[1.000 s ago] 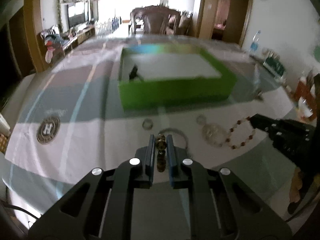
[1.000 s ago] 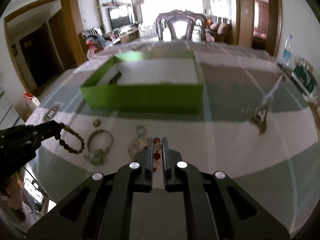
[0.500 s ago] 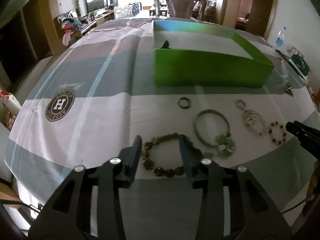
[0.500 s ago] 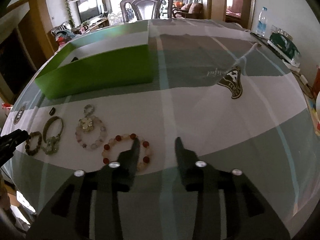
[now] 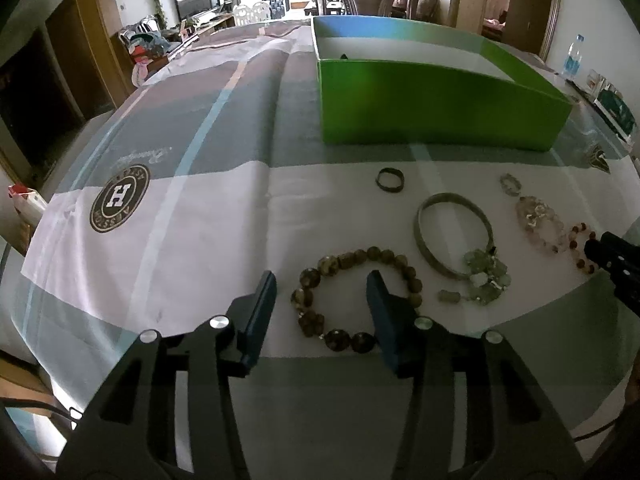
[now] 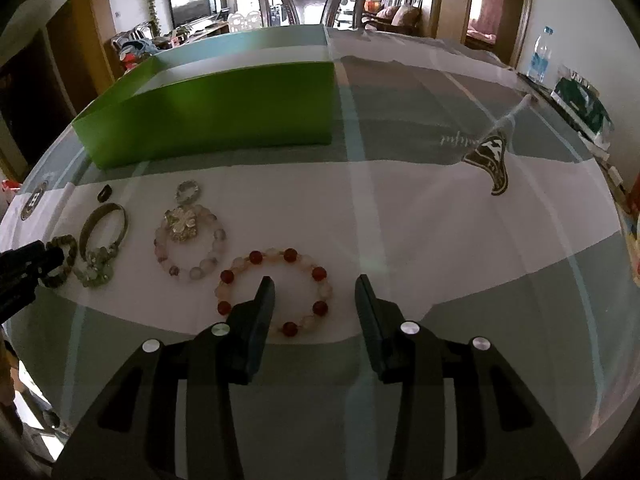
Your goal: Organize jewelry
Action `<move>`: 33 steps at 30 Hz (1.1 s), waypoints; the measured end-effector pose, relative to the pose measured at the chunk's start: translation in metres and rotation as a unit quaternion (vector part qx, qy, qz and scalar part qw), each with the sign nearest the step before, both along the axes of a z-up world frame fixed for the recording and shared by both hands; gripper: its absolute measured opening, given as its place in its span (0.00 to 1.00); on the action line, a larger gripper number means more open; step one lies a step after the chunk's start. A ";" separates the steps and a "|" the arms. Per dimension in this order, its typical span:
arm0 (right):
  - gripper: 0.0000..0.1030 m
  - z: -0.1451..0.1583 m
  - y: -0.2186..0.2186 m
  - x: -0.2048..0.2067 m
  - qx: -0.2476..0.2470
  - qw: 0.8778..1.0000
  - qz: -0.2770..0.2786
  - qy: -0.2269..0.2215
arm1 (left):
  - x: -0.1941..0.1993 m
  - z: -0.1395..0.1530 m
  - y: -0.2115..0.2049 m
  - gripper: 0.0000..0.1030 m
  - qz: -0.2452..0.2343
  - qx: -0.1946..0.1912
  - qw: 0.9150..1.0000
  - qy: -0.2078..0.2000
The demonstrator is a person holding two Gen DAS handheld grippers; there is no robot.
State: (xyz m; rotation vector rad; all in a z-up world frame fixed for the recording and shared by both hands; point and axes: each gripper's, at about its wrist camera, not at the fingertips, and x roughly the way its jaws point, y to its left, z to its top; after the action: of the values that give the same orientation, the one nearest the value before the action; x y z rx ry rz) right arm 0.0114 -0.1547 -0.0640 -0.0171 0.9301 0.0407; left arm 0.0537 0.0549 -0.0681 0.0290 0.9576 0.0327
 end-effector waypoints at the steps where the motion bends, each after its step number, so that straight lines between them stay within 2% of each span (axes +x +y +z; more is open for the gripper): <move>1: 0.41 0.000 0.000 0.000 0.000 1.000 0.001 -0.002 | 0.000 0.000 -0.001 0.47 -0.001 0.001 1.000 -0.002; 3: 0.40 -0.001 0.003 -0.003 -0.001 1.000 0.005 -0.005 | 0.000 0.000 -0.001 0.45 -0.003 0.001 1.000 -0.003; 6: 0.24 -0.001 0.007 -0.004 0.004 1.000 0.019 -0.008 | -0.002 0.000 -0.001 0.29 -0.012 -0.017 1.000 -0.002; 7: 0.19 -0.001 0.010 -0.005 0.005 1.000 0.023 -0.008 | -0.002 0.001 -0.001 0.19 -0.010 -0.015 1.000 -0.002; 9: 0.11 0.000 0.012 -0.005 0.007 1.000 0.029 -0.007 | -0.002 0.001 -0.002 0.11 -0.007 -0.016 1.000 0.002; 17: 0.08 0.010 0.021 -0.011 0.018 0.999 0.044 -0.017 | -0.008 0.011 -0.002 0.11 -0.004 -0.022 1.000 -0.011; 27: 0.08 0.074 0.019 -0.015 0.023 0.994 0.054 -0.092 | -0.021 0.064 -0.004 0.11 -0.020 -0.029 0.997 -0.069; 33: 0.08 0.103 0.025 -0.008 0.021 0.990 0.069 -0.120 | -0.018 0.088 -0.008 0.11 -0.029 -0.026 0.995 -0.090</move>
State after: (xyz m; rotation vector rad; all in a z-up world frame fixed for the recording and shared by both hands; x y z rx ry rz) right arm 0.0029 -0.1295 0.0390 -0.0453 0.6864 0.1822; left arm 0.0358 0.0468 0.0196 0.0052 0.7773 -0.0435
